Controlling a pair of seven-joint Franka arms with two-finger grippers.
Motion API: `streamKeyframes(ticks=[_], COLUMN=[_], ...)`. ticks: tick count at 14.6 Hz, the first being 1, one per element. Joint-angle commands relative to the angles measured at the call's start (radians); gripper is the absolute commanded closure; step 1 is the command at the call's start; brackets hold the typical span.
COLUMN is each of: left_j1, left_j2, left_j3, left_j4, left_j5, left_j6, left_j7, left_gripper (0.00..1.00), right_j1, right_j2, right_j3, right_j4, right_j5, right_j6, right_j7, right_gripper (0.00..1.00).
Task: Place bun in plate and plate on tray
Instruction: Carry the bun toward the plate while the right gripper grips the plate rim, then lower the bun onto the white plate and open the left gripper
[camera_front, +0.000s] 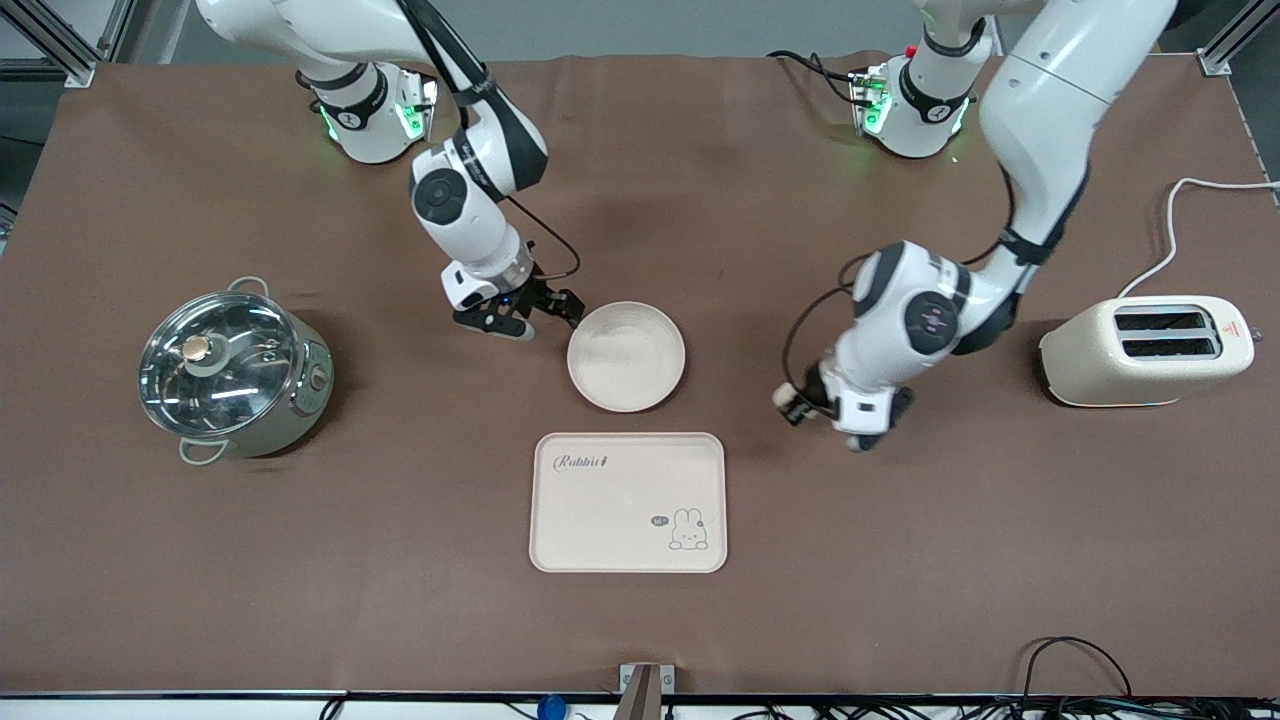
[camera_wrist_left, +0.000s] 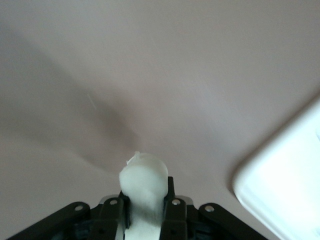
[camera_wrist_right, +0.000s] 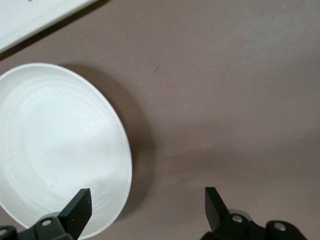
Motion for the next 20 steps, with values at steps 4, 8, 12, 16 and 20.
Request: streamKeyframes(ticks=[4, 8, 12, 16, 20], left_j1=[-0.269, -0.335, -0.416, -0.401, -0.314], left_j2=[0.059, 0.148, 0.159, 0.08, -0.116], left_j3=[0.013, 0.022, 0.097, 0.108, 0.124], left_j4=[0.117, 0.178, 0.211, 0.224, 0.252], left_j5=[-0.002, -0.004, -0.002, 0.022, 0.111], left_j6=[-0.025, -0.017, -0.017, -0.11, -0.383], left_j7=[-0.323, -0.35, -0.435, -0.443, -0.358], left_gripper=[0.67, 0.58, 0.0, 0.0, 0.0], right_j1=[0.044, 0.044, 0.047, 0.056, 0.058], right_j2=[0.062, 0.07, 0.085, 0.096, 0.099], right_j3=[-0.011, -0.011, -0.011, -0.011, -0.011], right_j4=[0.049, 0.053, 0.054, 0.054, 0.054], right_j5=[0.021, 0.021, 0.021, 0.021, 0.021], right_j6=[0.03, 0.03, 0.053, 0.068, 0.071], right_j7=[0.056, 0.056, 0.056, 0.056, 0.056], right_gripper=[0.26, 0.58, 0.72, 0.82, 0.97])
